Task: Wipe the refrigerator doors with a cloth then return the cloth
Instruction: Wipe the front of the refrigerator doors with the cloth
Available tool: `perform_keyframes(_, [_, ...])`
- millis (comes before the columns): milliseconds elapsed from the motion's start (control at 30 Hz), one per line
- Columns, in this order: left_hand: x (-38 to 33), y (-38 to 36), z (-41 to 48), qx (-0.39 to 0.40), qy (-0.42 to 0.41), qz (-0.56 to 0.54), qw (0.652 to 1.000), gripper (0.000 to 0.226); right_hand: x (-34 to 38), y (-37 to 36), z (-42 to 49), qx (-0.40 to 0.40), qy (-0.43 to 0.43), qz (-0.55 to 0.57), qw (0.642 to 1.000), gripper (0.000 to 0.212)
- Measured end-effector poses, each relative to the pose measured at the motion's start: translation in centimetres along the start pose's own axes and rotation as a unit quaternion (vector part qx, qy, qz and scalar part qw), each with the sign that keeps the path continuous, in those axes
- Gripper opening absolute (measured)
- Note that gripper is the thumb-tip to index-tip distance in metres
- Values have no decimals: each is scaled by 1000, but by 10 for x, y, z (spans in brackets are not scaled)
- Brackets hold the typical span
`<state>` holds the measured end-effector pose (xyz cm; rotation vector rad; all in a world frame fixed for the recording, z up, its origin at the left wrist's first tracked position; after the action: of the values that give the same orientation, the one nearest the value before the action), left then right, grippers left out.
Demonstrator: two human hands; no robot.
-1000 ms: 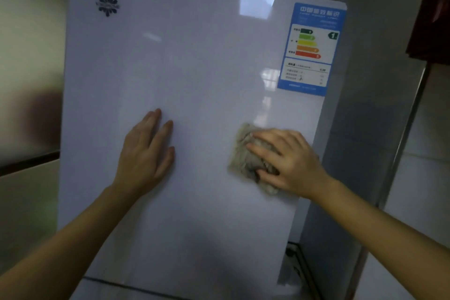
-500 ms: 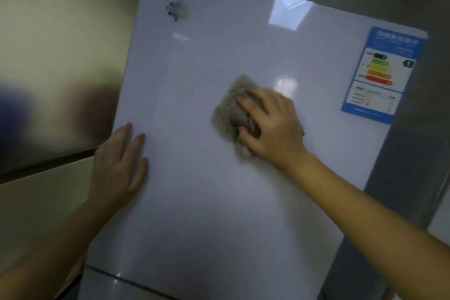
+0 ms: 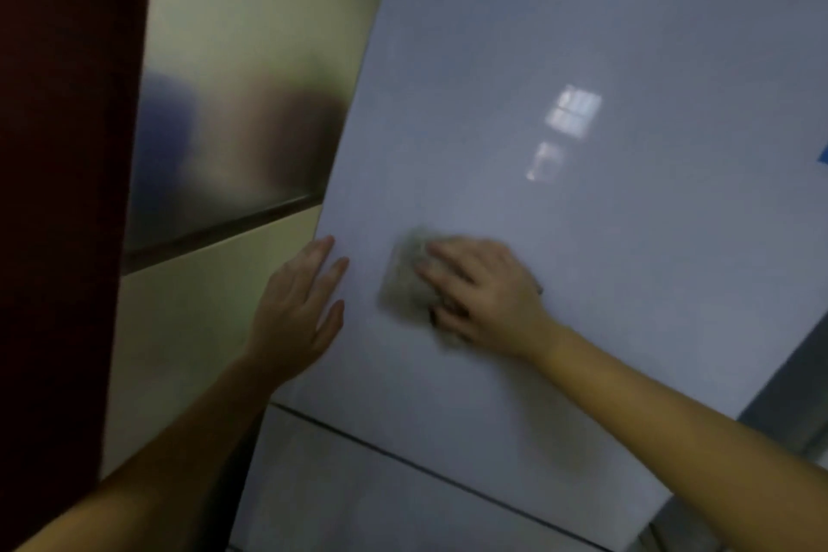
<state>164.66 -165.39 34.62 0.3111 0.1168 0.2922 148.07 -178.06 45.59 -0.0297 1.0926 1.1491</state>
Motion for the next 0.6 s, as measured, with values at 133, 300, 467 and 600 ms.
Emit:
perform_keyframes(133, [4, 0, -9, 1, 7, -6, 1000, 53, -56, 40, 65, -76, -128, -21, 989, 51])
perform_keyframes(300, [11, -7, -21, 14, 29, -23, 999, 57, -33, 19, 100, -71, -121, -18, 990, 54])
perform_keyframes(467, [11, -11, -27, 18, 32, -36, 999, 56, 43, -38, 67, 17, -1, 10, 1000, 52])
perform_keyframes(600, [13, -9, -31, 32, 21, -31, 999, 57, 52, -40, 22, 35, 23, 5, 999, 47])
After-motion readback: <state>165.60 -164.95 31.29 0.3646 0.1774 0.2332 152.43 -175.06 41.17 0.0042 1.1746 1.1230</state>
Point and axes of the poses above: each hand's wrist, its own z-axis towards the middle knuckle, its own y-axis out of the back of the hand, x = y × z, the point moved 7 cm from there along z, towards the middle knuckle
